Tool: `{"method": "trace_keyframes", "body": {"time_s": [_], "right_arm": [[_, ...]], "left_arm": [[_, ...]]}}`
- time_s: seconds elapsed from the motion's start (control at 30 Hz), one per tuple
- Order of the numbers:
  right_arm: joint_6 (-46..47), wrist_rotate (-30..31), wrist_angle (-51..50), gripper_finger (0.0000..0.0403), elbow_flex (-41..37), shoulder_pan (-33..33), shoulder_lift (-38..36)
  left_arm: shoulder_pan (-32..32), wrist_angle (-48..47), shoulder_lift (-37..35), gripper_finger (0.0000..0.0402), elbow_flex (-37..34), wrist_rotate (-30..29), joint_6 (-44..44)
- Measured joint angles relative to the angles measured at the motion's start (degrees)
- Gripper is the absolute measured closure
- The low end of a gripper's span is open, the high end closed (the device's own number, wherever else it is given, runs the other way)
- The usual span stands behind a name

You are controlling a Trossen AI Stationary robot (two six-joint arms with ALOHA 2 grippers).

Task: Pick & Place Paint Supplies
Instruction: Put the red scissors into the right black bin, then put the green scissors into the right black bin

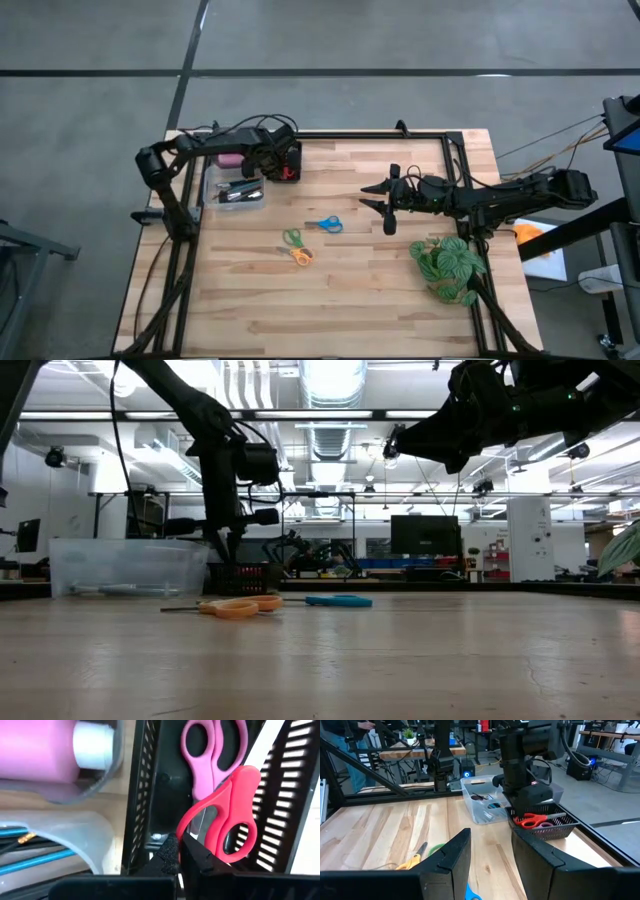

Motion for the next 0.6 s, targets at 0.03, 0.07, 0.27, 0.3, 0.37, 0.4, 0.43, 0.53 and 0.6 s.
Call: {"method": "trace_keyframes", "body": {"time_s": [0.03,0.07,0.27,0.3,0.37,0.4,0.43,0.53,0.6], "right_arm": [[0.08,0.0,-0.01,0.0261,0.0,0.0,0.0],[0.09,0.0,0.0,0.0261,0.0,0.0,-0.01],[-0.03,0.0,0.0,0.0261,0.0,-0.02,0.0],[-0.02,0.0,0.0,0.0261,0.0,0.0,0.0],[0.1,0.0,0.0,0.0261,0.0,-0.01,0.0],[0.07,0.0,0.0,0.0261,0.0,0.0,-0.01],[-0.03,0.0,0.0,0.0261,0.0,-0.01,0.0],[0.11,0.0,0.0,0.0261,0.0,-0.01,0.01],[-0.03,0.0,0.0,0.0261,0.0,-0.01,0.0]], "left_arm": [[-0.01,-0.25,-0.03,0.0401,0.0,0.01,-0.01],[-0.05,-0.72,-0.03,0.04,0.0,0.05,-0.02],[-0.04,-0.79,-0.03,0.0366,-0.02,1.15,-0.05],[-0.04,-0.77,-0.03,0.0356,-0.02,1.16,-0.05],[-0.07,-0.65,-0.03,0.0339,-0.02,1.3,-0.05],[-0.07,-0.67,-0.03,0.0333,-0.02,1.36,-0.05],[-0.07,-0.66,-0.03,0.0327,-0.02,1.36,-0.05],[-0.05,-0.66,-0.03,0.032,-0.02,1.32,-0.05],[-0.07,-0.65,-0.03,0.0319,-0.02,1.35,-0.05]]}}
